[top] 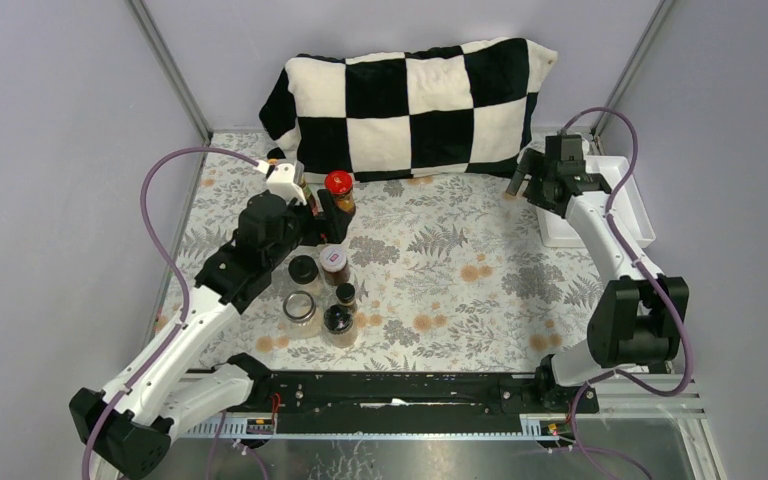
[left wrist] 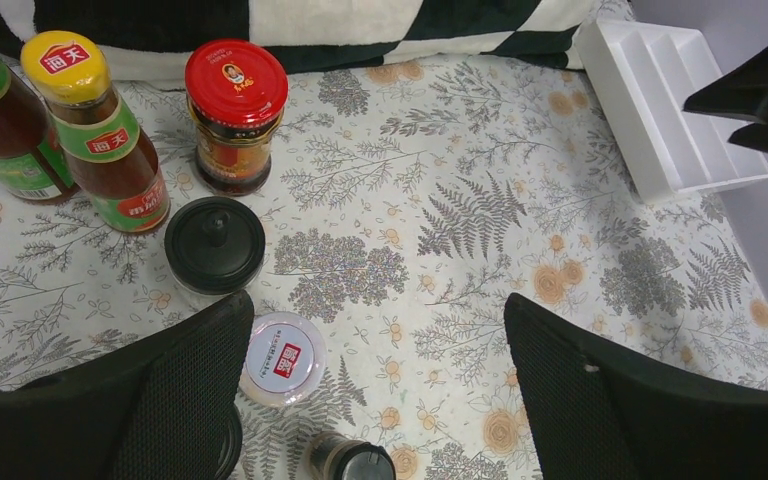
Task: Organize the condiment bottles
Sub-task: Move the storage box to the center of the board.
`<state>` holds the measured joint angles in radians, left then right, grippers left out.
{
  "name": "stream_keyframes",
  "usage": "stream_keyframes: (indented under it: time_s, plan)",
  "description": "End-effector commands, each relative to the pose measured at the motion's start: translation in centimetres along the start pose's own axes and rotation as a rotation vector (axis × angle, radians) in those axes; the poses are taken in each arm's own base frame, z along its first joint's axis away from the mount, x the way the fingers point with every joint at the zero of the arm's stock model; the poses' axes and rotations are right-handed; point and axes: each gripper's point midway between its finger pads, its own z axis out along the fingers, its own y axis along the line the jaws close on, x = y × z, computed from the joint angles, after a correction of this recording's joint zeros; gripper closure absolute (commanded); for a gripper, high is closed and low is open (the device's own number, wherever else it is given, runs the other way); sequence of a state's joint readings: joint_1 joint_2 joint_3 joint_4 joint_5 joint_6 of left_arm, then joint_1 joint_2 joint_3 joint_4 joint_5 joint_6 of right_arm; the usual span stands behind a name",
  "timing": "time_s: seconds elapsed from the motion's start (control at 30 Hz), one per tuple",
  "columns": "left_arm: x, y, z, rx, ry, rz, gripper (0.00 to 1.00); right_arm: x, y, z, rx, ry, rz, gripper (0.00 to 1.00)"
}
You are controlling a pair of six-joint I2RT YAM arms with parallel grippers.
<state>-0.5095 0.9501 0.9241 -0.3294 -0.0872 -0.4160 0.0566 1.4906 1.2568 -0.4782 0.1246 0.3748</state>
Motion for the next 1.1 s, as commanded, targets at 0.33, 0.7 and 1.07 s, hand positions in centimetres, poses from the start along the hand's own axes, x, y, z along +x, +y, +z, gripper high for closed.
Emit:
stream_keyframes:
  time_s: [0.33,0.7,1.07]
  plan:
    - [0.1,0.3,-0.2,-0.009,0.005,0.001,0.01,0.6,-3.8,4.4,0.191,-0.039,0.061,0.03]
    - [0.0,0.2,0.0,-0.007,0.011,0.015,0.01,-1.1,-5.1,6.2,0.235,-0.107,0.1,0.02]
    - [0.6,0.4,0.2,-0.014,0.028,0.014,0.01,0.2,-7.0,9.9,0.233,-0.052,0.175,0.01]
